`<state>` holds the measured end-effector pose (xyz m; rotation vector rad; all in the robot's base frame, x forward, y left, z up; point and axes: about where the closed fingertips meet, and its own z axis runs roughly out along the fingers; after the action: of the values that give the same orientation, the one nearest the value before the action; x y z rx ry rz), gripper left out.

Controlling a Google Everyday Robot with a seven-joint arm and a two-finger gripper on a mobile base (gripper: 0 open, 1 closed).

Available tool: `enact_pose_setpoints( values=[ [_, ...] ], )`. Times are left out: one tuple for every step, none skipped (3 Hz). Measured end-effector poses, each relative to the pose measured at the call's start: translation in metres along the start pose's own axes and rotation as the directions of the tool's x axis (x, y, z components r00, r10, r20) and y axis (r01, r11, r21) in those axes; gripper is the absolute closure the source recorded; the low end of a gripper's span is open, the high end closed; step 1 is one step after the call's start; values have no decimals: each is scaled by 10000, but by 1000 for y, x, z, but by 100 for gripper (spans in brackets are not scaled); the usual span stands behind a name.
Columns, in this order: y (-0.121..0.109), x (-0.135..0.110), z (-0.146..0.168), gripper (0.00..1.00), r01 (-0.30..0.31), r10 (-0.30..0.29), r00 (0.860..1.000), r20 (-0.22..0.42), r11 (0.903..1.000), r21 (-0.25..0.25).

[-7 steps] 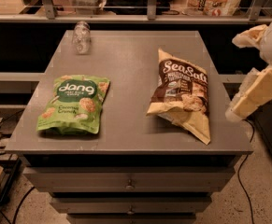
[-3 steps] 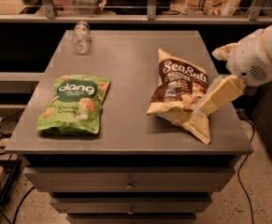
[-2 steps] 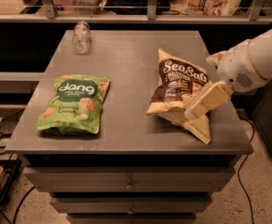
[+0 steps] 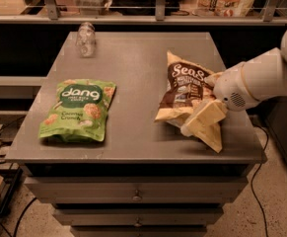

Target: Move brown chip bag near water bottle

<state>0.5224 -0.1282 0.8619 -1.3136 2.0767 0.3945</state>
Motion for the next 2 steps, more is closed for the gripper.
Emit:
enact_pose_setpoints(
  values=[
    [3, 4, 14, 19, -399, 402, 9991, 128, 9990, -177],
    [1, -6, 10, 42, -398, 396, 9984, 401, 9992, 37]
  ],
)
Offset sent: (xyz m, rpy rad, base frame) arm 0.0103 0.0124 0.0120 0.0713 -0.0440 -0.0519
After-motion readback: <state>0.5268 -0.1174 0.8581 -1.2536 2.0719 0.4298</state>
